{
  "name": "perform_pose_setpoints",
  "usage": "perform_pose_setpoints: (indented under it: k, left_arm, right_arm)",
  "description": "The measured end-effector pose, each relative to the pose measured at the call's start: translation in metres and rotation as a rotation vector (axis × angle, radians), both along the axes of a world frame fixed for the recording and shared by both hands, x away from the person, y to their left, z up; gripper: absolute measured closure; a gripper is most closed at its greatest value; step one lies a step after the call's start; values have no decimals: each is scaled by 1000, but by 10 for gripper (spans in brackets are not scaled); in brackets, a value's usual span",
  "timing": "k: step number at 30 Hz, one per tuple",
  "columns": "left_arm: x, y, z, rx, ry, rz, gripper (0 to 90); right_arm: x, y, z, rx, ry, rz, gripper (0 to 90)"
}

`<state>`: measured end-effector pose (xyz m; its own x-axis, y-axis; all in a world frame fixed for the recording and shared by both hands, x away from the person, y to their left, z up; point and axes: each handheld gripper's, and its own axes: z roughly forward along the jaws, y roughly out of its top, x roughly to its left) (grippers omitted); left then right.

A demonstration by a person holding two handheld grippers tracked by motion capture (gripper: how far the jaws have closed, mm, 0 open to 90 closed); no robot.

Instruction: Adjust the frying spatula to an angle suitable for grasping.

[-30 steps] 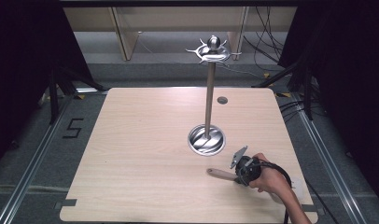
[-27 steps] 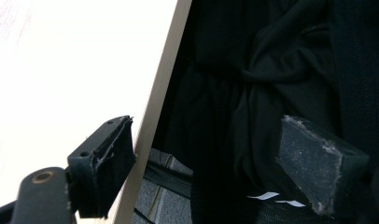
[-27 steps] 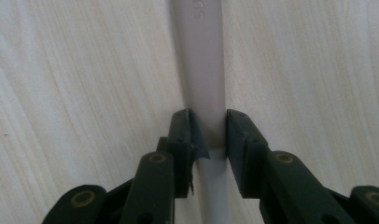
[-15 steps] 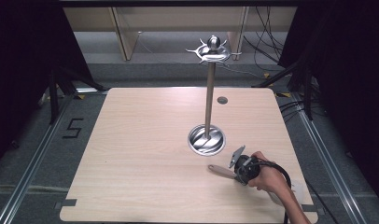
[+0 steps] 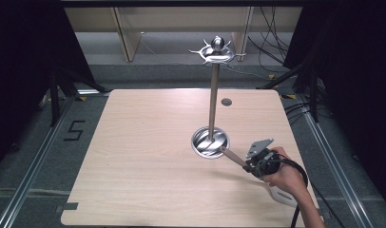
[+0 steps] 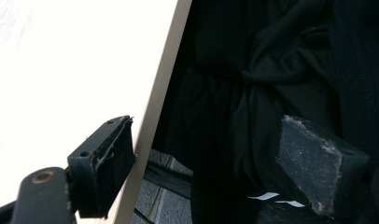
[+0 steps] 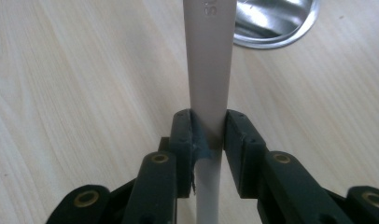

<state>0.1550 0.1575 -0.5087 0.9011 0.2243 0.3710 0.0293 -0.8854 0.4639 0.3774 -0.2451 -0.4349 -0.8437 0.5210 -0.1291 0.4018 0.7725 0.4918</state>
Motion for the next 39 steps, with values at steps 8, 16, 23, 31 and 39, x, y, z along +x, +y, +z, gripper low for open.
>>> perform_pose_setpoints:
  k: [8, 16, 23, 31, 39]
  left_arm:
    - [0, 0, 0, -15, -9, 0, 179]
    - [1, 0, 0, -1, 3, -7, 178]
    - [0, 0, 0, -5, -2, 0, 179]
    - [1, -1, -2, -11, 1, 5, 178]
    - [1, -1, -2, -9, 0, 7, 179]
  right_arm:
    - [-3, -19, 16, 130, -73, -53, 743]
    - [-8, -32, 33, 225, -121, -75, 743]
    - [-10, -42, 43, 305, -173, -103, 743]
    - [-11, -45, 51, 379, -196, -127, 743]
    - [-12, -47, 57, 451, -234, -145, 743]
